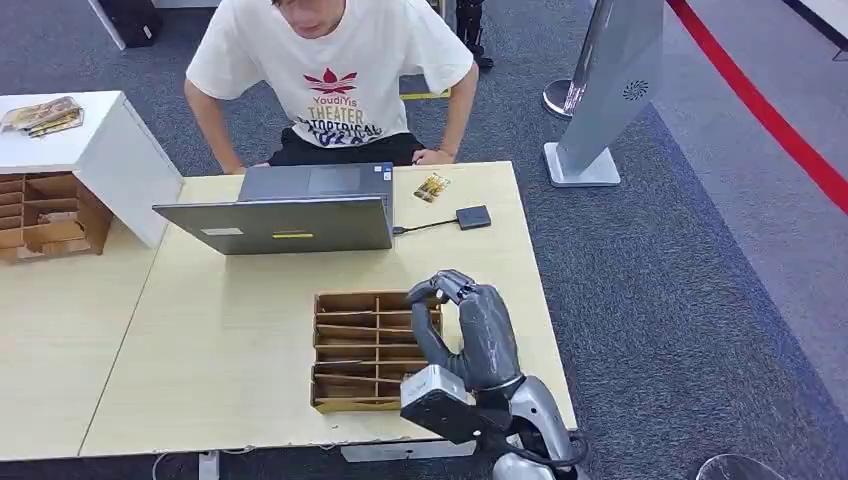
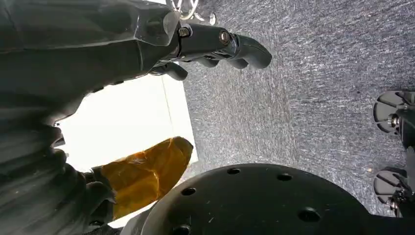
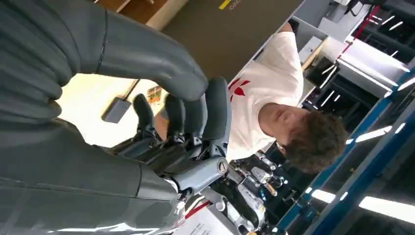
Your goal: Pass the card to the sensor for recognition and then transmit it.
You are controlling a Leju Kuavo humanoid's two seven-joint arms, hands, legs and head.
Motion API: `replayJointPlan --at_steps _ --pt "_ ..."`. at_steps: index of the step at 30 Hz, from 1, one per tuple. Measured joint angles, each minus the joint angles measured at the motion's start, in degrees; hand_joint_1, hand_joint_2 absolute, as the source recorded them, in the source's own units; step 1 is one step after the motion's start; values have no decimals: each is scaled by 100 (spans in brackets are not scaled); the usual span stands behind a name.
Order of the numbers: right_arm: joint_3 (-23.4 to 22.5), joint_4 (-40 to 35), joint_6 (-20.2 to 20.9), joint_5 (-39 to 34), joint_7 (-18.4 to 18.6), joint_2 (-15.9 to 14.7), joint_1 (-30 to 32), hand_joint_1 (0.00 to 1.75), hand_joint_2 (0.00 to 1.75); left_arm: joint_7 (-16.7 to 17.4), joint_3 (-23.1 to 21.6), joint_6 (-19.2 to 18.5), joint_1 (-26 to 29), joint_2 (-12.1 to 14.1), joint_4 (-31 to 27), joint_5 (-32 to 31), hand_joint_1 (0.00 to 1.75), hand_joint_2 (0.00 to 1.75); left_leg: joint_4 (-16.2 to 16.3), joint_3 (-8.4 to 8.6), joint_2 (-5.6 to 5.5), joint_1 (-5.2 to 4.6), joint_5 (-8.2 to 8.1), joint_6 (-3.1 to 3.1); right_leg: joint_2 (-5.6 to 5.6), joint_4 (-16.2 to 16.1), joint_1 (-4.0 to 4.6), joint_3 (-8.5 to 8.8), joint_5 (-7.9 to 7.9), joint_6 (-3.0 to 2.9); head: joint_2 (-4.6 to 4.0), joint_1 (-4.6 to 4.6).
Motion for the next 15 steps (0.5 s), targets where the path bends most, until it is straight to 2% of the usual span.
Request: replayJointPlan --at_steps 4,5,8,10,12,15 --pt "13 -37 -9 0 0 -46 24 175 175 0 4 0 2 -2 0 2 0 175 0 0 0 0 0 0 0 0 0 0 0 0 0 2" --pt "18 -39 -13 0 0 -52 27 169 175 0 9 0 2 -2 0 4 0 175 0 0 0 0 0 0 0 0 0 0 0 0 0 2" --pt "24 -66 -59 41 0 -74 37 133 175 0 48 9 5 -2 0 22 0 175 0 0 0 0 0 0 0 0 0 0 0 0 0 2" --pt "35 -66 -83 160 26 -85 42 84 175 0 61 18 5 -2 0 37 0 175 0 0 0 0 0 0 0 0 0 0 0 0 0 0" --pt "44 -66 -116 262 85 -101 59 68 175 0 79 31 6 -2 0 42 0 175 0 0 0 0 0 0 0 0 0 0 0 0 0 2" --pt "52 -48 -155 422 133 -120 78 56 175 -2 85 55 7 0 0 63 0 175 0 0 0 0 0 0 0 0 0 0 0 0 0 0"
